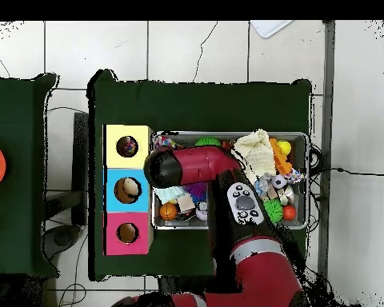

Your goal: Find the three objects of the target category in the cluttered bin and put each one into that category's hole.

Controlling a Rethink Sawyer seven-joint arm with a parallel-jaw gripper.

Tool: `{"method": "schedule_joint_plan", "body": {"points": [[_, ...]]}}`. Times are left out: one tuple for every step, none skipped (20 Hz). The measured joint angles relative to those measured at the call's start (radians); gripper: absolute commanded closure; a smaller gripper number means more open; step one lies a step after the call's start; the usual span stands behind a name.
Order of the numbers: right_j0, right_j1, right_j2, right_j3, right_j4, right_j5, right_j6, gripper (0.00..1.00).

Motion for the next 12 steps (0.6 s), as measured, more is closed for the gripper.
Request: {"method": "schedule_joint_plan", "body": {"points": [[0.000, 0.002, 0.000, -0.007, 0.000, 0.000, 0.000, 0.00], [0.000, 0.005, 0.000, -0.014, 0.000, 0.000, 0.000, 0.00], [0.000, 0.008, 0.000, -0.021, 0.000, 0.000, 0.000, 0.00], [0.000, 0.010, 0.000, -0.027, 0.000, 0.000, 0.000, 0.00], [-0.001, 0.013, 0.000, -0.033, 0.000, 0.000, 0.000, 0.00], [-0.001, 0.020, 0.000, -0.045, 0.000, 0.000, 0.000, 0.00], [-0.001, 0.022, 0.000, -0.049, 0.000, -0.001, 0.000, 0.00], [-0.001, 0.025, 0.000, -0.054, 0.000, -0.003, 0.000, 0.00], [-0.001, 0.029, 0.000, -0.059, 0.000, -0.005, 0.000, 0.00], [-0.001, 0.033, 0.000, -0.064, 0.000, -0.007, 0.000, 0.00], [-0.001, 0.036, 0.000, -0.067, 0.000, -0.009, 0.000, 0.00], [-0.001, 0.045, 0.000, -0.075, 0.000, -0.015, 0.000, 0.00]]}}
